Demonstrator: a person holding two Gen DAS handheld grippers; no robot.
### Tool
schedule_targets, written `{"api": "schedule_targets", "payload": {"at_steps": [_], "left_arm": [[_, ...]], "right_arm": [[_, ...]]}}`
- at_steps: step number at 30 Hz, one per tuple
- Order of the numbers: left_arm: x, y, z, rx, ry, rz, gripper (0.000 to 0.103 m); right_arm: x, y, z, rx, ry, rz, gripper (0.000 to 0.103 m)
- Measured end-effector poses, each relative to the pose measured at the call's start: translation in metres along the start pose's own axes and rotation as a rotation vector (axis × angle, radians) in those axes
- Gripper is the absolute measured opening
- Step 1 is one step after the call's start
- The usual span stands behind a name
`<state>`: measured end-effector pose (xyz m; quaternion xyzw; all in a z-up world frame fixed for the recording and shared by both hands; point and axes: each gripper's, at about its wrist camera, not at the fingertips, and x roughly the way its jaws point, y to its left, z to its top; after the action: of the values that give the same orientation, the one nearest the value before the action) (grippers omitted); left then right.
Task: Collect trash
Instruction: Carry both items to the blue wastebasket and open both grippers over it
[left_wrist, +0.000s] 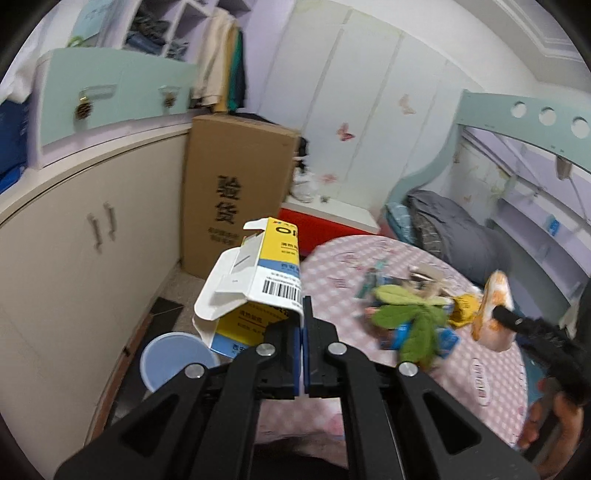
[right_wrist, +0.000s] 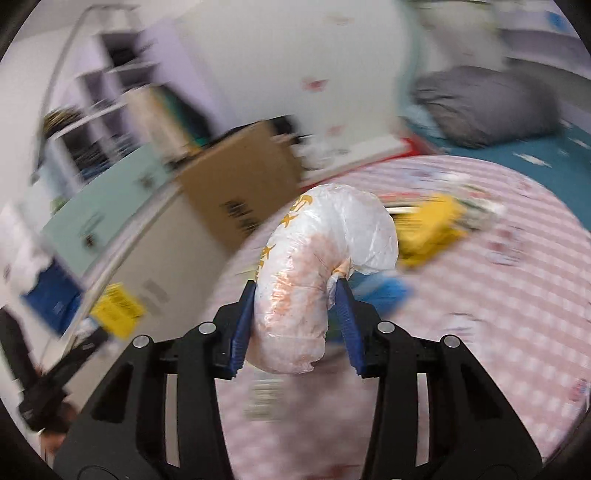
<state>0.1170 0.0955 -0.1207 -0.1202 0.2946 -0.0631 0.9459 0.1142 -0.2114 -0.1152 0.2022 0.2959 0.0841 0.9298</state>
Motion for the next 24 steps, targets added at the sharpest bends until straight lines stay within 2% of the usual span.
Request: {"api": "schedule_targets", "payload": {"at_steps": [7, 12, 17, 19, 21, 23, 24], "left_arm": [[0.010, 0.094, -0.006, -0.118, 0.048, 0.146, 0.001], [0.033, 0.152, -0.015, -0.180, 0.107, 0.245, 0.001], [0.066, 0.202, -0.023, -0.226, 0.179, 0.321, 0.001], [0.079, 0.219, -0.024, -0.251, 0.203, 0.340, 0.001], [0.090, 0.231, -0.025, -0.263, 0.220, 0.354, 0.001], [0.102, 0.241, -0.027, -0.264, 0.247, 0.384, 0.001], [0.108, 0.245, -0.029, -0.267, 0.256, 0.388, 0.001]], "right_arm": [[0.079, 0.134, -0.030, -0.236, 0.191, 0.232, 0.042], [0.154, 0.193, -0.065, -0.307, 0.339, 0.287, 0.043], [0.251, 0.226, -0.093, -0.329, 0.476, 0.275, 0.046], [0.279, 0.234, -0.105, -0.336, 0.498, 0.250, 0.053], [0.309, 0.238, -0.118, -0.355, 0.532, 0.230, 0.070], [0.338, 0.238, -0.124, -0.351, 0.541, 0.197, 0.079], [0.347, 0.240, -0.126, -0.354, 0.549, 0.186, 0.079]]}}
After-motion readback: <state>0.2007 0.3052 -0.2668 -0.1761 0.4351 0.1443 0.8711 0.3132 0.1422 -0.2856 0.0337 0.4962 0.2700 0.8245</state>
